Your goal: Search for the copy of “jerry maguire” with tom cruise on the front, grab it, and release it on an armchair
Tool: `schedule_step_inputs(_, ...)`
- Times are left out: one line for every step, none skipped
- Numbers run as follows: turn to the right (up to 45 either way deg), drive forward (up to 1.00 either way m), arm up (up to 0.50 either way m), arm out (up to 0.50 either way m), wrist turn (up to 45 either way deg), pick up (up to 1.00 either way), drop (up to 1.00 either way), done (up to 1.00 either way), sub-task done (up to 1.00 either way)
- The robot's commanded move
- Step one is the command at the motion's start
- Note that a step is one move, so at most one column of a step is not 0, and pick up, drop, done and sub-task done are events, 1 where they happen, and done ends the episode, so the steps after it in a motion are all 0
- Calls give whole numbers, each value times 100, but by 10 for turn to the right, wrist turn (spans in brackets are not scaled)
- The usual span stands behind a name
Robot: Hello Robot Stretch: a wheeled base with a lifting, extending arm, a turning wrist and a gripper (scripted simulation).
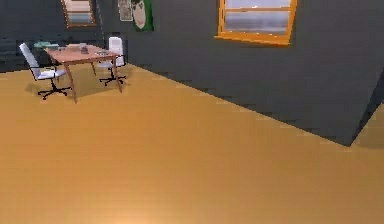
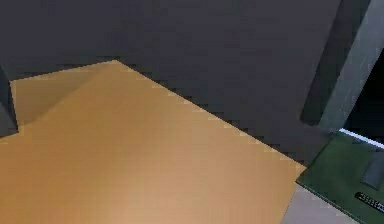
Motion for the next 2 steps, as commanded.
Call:
schedule_step_inputs(-300, 0, 0, 0, 0, 0, 0, 0, 0)
schedule_step_inputs(0, 100, 0, 0, 0, 0, 0, 0, 0)
